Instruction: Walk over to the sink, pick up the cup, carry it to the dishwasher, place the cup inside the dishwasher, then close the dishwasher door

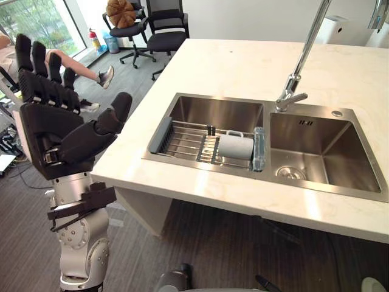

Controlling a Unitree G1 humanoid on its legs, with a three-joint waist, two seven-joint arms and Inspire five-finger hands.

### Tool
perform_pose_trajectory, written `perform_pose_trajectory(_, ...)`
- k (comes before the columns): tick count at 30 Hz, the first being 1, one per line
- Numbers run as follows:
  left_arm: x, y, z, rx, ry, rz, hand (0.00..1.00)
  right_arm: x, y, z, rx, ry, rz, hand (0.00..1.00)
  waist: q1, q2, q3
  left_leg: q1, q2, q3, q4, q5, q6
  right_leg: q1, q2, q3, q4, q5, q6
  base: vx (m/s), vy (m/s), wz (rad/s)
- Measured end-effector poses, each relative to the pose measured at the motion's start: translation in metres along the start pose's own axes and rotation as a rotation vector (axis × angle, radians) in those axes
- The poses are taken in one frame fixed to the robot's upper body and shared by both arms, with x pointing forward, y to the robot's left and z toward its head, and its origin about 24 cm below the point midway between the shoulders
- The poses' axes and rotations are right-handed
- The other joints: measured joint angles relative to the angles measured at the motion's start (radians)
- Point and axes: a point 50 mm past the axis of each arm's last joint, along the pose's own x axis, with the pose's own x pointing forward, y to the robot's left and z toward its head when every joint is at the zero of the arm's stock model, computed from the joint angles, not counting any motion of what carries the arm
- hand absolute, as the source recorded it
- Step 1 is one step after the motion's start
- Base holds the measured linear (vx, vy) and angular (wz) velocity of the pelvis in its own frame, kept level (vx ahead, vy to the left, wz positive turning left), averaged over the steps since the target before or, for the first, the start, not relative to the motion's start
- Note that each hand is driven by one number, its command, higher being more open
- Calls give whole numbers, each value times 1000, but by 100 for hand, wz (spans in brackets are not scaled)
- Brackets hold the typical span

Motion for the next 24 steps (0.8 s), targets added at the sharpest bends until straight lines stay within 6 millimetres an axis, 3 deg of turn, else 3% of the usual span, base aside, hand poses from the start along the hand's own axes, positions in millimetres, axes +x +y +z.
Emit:
perform_pose_trajectory(3, 9, -21, -8, -62, 48, -126, 100, 0, -3, -5, 14, 29, -13, 100, -25, 4, -30, 41, 3, -3, -113, 73, 2, 19, 28, -15, -65, 27, 18, 152, -70, 1)
perform_pose_trajectory(8, 14, -45, -41, -88, 254, -269, 100, 2, 3, -7, 12, 54, -8, 100, -62, 0, -34, 61, 21, -3, -143, 76, 1, 48, 59, -16, -123, 42, 8, 130, -60, -7)
perform_pose_trajectory(13, -3, -55, -81, 32, 525, -368, 100, 3, 6, -6, 9, 63, -20, 100, -76, 1, -34, 65, 23, 0, -157, 77, 0, 52, 67, -3, -157, 56, 6, 37, 2, -8)
perform_pose_trajectory(16, -13, -46, -107, 192, 658, -414, 100, 3, 5, -5, 24, 58, -17, 100, -84, 0, -34, 65, 24, 2, -157, 77, 0, 53, 69, 1, -164, 62, 5, -16, 22, -4)
perform_pose_trajectory(18, -21, -28, -125, 375, 760, -484, 100, 2, 4, -4, 36, 59, -16, 100, -87, 0, -34, 67, 27, 5, -158, 78, -1, 62, 77, 2, -188, 79, 0, -50, 13, -8)
perform_pose_trajectory(24, -29, 15, -139, 700, 858, -539, 100, 1, -1, -6, 144, 92, -6, 100, -87, -8, -28, 67, 30, 13, -159, 82, -4, 65, 82, 11, -212, 95, -8, -49, 17, -5)
